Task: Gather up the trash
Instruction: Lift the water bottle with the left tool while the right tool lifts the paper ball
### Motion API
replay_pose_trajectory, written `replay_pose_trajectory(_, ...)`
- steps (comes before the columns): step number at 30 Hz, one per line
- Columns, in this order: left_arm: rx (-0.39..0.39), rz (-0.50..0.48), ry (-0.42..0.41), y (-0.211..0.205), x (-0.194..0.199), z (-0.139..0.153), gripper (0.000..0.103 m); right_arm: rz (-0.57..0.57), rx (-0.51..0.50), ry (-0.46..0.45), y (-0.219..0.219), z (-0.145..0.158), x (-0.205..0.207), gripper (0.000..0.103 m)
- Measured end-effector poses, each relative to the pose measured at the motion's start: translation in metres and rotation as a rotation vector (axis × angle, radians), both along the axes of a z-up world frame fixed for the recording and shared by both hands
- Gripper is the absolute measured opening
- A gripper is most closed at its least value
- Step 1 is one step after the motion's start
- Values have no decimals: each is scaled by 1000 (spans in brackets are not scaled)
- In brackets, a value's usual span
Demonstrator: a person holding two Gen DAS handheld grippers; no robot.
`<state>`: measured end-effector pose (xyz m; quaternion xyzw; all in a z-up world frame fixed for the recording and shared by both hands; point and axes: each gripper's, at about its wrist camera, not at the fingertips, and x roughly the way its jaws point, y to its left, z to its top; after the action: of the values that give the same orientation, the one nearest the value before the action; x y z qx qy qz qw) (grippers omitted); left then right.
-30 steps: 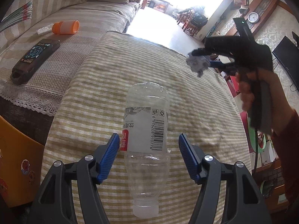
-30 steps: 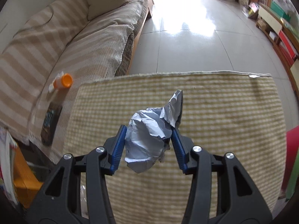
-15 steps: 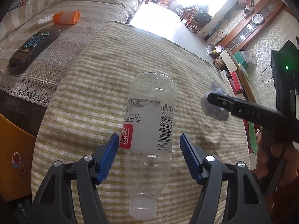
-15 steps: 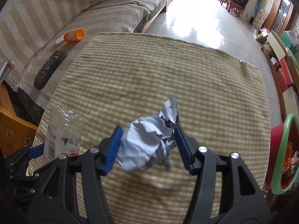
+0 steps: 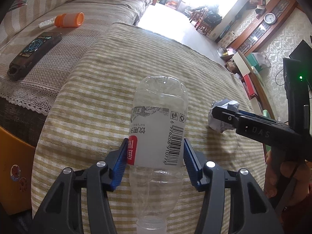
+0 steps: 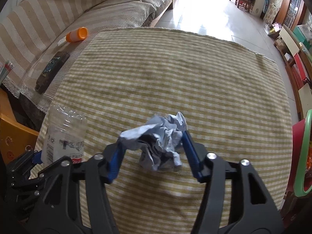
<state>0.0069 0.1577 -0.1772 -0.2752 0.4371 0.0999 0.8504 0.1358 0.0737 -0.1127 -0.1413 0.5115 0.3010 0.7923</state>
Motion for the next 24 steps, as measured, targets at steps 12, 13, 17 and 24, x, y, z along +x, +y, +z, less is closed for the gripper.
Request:
replay_pose_trajectory(12, 61, 29, -25, -7, -10, 23, 50, -51, 140, -34, -33, 37, -24, 51)
replay_pose_trajectory(13, 65, 30, -27, -8, -11, 24, 50, -53, 147, -44, -37, 41, -26, 51)
replay_pose_trajectory(17, 97, 33, -48, -13, -14, 39, 50, -77, 178, -93, -53, 57, -35, 51)
replay_pose_trajectory(24, 148, 18, -102, -29, -11, 68, 50, -145, 239, -167, -89, 84, -50, 51)
